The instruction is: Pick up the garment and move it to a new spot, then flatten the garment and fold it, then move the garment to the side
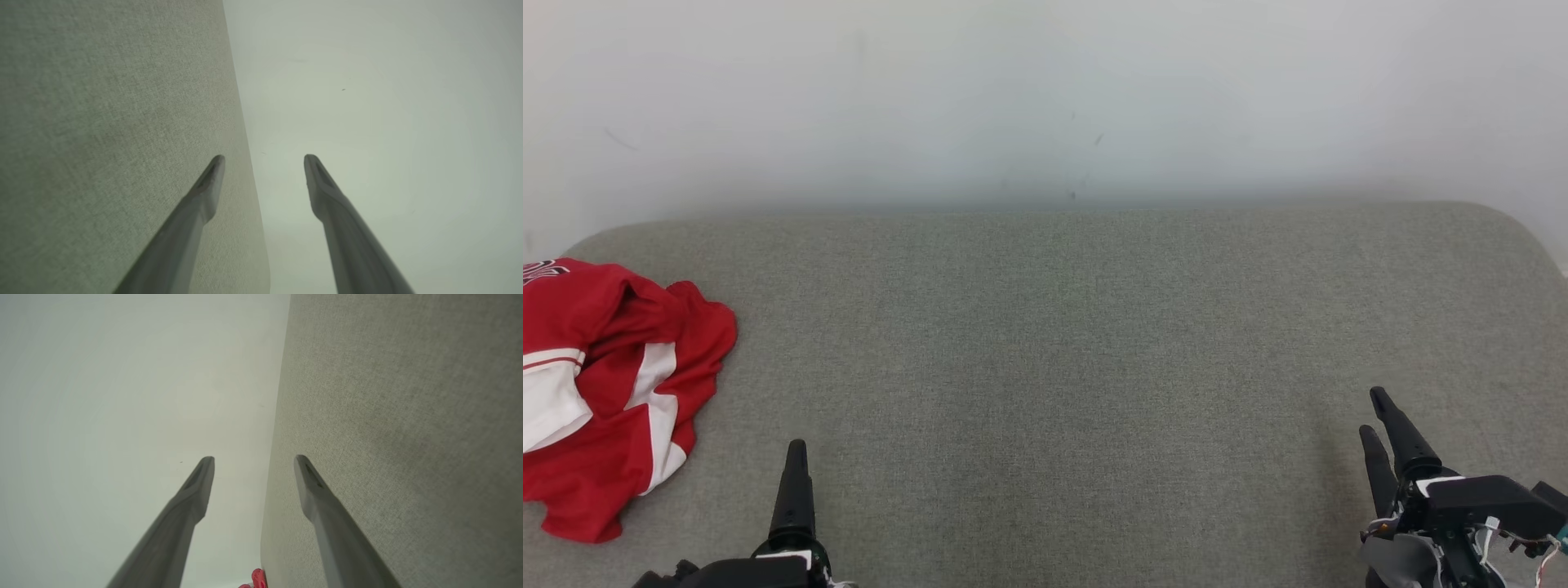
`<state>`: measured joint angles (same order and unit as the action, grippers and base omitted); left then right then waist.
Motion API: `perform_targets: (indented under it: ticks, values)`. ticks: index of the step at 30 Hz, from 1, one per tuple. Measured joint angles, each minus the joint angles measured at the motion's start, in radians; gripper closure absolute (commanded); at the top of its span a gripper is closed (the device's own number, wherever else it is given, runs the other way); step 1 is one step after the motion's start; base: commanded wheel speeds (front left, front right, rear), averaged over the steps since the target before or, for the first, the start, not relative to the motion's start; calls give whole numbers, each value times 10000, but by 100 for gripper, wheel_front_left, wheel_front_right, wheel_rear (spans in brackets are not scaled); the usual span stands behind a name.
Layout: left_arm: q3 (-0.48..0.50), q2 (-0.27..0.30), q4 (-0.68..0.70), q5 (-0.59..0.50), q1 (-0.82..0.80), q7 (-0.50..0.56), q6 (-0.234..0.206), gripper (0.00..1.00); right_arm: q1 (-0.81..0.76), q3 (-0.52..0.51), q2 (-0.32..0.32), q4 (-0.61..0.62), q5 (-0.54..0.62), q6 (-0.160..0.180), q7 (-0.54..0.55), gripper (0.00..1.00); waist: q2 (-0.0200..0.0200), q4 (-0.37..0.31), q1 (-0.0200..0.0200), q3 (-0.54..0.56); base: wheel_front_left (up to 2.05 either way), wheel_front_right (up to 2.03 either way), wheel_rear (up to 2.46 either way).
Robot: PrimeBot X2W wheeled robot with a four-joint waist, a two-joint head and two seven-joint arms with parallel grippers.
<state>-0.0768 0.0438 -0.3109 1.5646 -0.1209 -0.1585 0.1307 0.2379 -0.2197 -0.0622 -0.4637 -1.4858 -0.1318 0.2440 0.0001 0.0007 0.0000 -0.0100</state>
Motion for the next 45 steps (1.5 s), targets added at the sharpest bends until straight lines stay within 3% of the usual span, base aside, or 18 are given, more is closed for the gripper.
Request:
perform_targets:
  ticks: [19, 30, 45]
  values:
    - [545, 6, 453, -3335, 279, -253, -6, 0, -379, 1214, 25, 598, 3545, 0, -1258, 0, 0, 10, 2, -36, 0, 0, 0]
    - [477, 8, 1070, -5787, 454, -384, -531, 0, -570, 1714, 48, 1078, 6055, 0, -1883, 0, -1, -1, 1, -74, 0, 0, 0]
    - [523, 15, 1657, -8002, 794, -514, -1074, 0, -799, 2255, 63, 1285, 8539, 0, -2637, 0, -1, 10, 1, -75, 0, 0, 0]
